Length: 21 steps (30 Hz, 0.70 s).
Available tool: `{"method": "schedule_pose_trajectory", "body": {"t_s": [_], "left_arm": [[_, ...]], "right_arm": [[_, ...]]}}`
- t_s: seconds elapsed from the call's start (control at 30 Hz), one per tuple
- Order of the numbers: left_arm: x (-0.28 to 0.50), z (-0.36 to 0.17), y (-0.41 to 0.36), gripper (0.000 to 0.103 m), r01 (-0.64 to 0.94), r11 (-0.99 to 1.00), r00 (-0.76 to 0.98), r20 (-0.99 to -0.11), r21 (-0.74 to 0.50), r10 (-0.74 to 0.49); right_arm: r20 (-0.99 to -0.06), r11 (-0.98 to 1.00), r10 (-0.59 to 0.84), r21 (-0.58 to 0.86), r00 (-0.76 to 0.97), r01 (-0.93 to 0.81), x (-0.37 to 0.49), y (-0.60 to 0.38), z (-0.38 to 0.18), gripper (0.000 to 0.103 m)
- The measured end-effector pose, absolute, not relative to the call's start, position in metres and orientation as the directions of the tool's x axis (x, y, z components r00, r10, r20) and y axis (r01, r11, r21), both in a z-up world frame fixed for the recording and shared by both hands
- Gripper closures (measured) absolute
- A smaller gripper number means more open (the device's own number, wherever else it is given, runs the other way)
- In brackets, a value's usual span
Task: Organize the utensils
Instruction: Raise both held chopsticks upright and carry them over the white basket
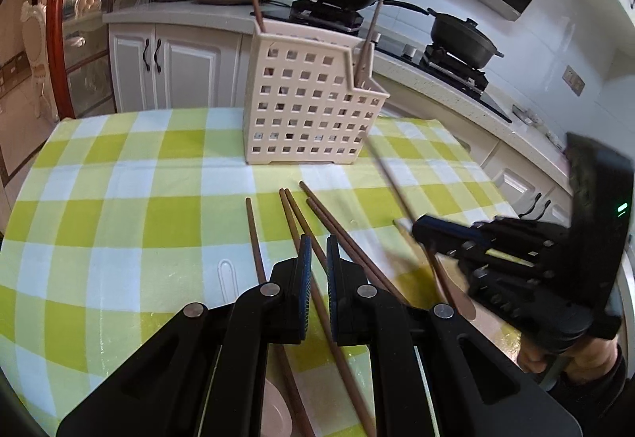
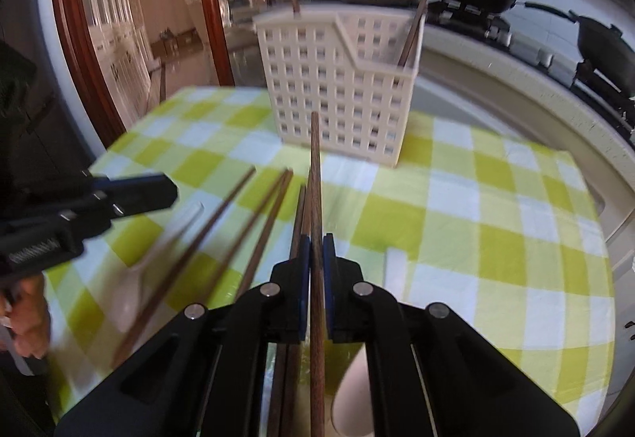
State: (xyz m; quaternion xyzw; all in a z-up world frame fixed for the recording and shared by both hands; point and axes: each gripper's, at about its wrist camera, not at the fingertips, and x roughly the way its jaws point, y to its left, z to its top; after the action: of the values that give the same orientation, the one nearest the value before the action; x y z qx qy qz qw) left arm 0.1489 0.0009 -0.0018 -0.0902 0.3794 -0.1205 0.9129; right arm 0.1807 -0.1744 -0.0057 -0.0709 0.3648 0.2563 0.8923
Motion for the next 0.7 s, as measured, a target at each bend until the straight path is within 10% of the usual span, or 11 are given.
{"method": "schedule_pose_trajectory", "body": {"t_s": [0.7], "left_arm": [[0.189, -0.061, -0.033, 0.082, 0.107, 0.988, 0.531, -0.833, -0.114, -0.153]], "right_arm": [[-0.579, 0.888, 0.430, 0.132, 0.692, -0.441, 0.154, -0.229, 0.035, 0.097]]}}
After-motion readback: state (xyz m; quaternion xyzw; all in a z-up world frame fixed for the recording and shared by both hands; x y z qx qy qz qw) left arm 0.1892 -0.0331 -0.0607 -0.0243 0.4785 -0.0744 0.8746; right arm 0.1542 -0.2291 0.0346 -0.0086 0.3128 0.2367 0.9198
